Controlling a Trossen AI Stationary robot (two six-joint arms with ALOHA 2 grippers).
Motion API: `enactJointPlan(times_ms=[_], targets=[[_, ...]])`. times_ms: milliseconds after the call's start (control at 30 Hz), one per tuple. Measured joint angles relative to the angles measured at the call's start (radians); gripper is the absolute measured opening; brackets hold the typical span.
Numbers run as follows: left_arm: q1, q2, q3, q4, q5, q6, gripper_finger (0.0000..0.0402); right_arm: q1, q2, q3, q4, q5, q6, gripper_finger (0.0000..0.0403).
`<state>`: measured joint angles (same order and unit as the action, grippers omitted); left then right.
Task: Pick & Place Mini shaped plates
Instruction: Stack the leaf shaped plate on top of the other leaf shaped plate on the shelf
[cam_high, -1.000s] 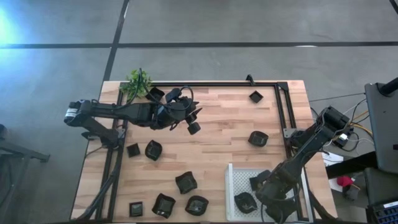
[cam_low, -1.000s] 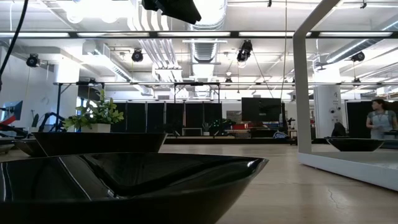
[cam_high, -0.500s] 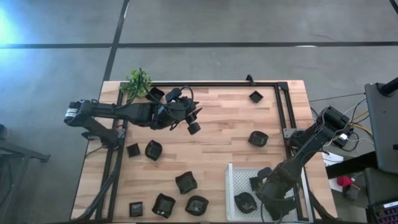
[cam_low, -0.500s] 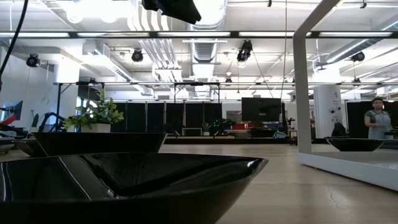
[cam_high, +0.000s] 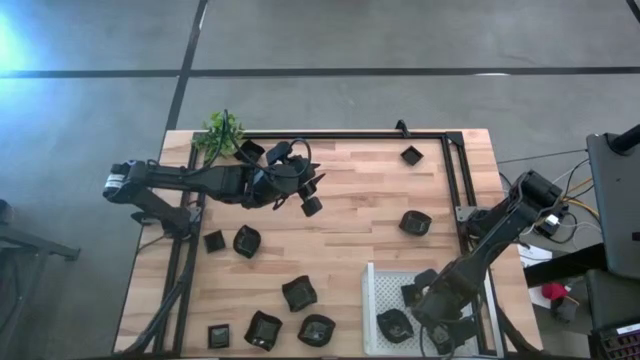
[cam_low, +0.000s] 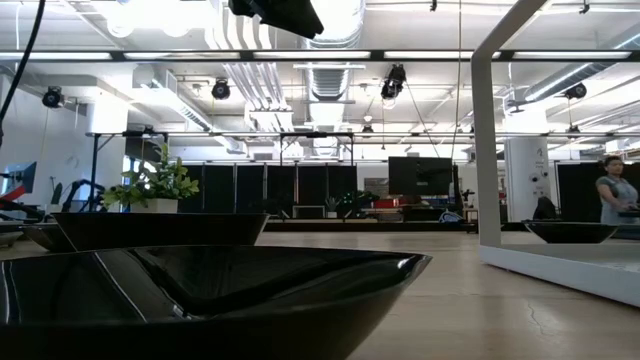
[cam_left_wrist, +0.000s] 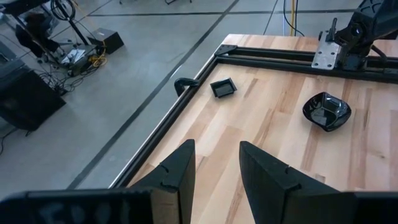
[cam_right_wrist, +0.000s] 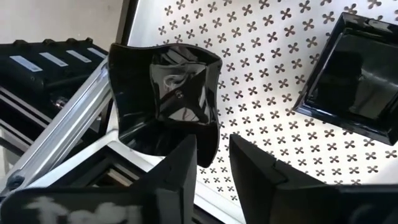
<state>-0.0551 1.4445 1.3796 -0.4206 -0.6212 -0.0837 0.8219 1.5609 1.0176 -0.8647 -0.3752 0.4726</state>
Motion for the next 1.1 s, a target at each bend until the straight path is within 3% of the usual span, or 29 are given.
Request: enactJointPlan(times_ms=[267, 567, 667, 800, 933, 1100], targets=[[0.0, 0.0, 0.0, 0.0, 0.012, 0.001, 0.012, -0.005, -0.082, 0.002, -0.001, -0.003, 0.121, 0.0081], [0.001, -0.004, 0.0, -0.072, 0.083, -0.029, 0.012, -0.029, -0.283, 0.008, 0.0, 0.057, 0.419, 0.0064], [0.001, -0.005, 0.0, -0.122, 0.114, -0.075, 0.012, -0.029, -0.354, 0.008, 0.0, 0.19, 0.485, 0.006], [0.001, -0.007, 0.0, -0.195, 0.126, -0.137, 0.012, -0.028, -0.441, 0.008, -0.001, 0.456, 0.519, 0.0057], [0.001, -0.007, 0.0, -0.284, 0.165, -0.206, 0.012, -0.029, -0.503, 0.008, -0.003, 0.748, 0.509, 0.0057], [0.0, -0.007, 0.0, -0.437, 0.224, -0.32, 0.012, -0.029, -0.552, 0.008, -0.021, 1.035, 0.457, 0.0056]])
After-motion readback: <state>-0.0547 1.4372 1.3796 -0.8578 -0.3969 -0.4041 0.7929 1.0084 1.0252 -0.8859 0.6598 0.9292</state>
